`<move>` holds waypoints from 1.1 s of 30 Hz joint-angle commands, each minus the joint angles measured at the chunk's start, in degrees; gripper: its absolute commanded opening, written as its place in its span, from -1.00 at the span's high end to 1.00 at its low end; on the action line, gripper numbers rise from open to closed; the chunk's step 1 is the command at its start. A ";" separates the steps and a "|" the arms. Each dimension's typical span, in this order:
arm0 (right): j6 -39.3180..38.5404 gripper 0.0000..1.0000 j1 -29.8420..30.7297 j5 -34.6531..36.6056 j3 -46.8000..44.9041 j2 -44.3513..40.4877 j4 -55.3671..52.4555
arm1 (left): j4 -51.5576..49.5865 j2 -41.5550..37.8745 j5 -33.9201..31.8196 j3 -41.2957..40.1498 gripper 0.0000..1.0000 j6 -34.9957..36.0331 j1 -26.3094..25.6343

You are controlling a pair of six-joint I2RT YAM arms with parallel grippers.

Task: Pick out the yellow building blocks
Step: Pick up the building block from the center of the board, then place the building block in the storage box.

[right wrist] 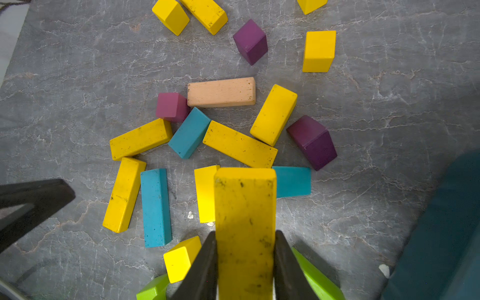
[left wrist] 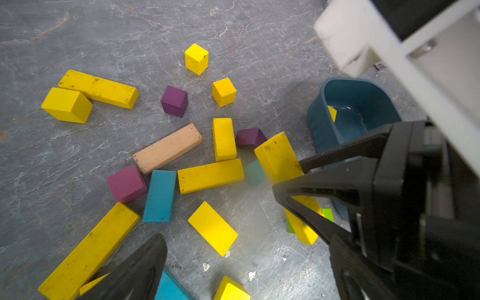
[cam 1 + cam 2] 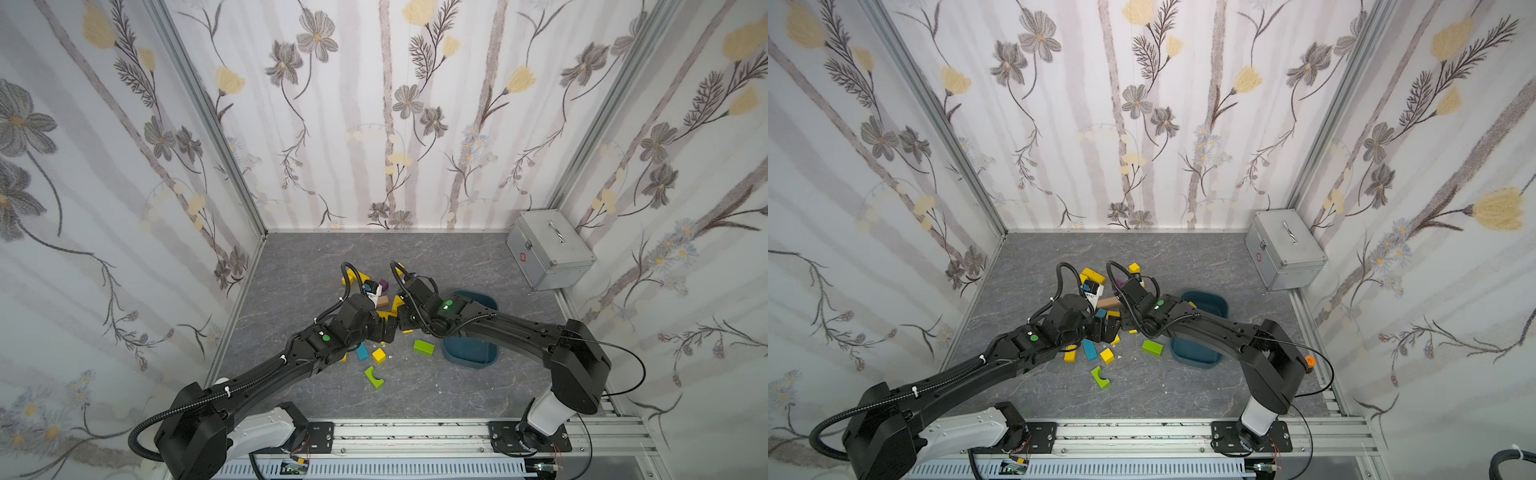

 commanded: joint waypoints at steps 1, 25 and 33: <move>-0.47 0.47 -1.01 0.26 -1.20 -1.39 3.53 | 3.10 1.05 0.04 1.18 -0.97 -0.84 0.01; 0.30 0.46 -7.59 1.84 -12.51 -11.95 3.53 | 6.56 18.02 8.25 12.53 -0.86 -4.16 -0.13; 0.51 0.46 -12.54 1.50 -17.64 -15.81 3.83 | 4.95 25.85 12.13 19.18 -0.78 -5.73 -0.94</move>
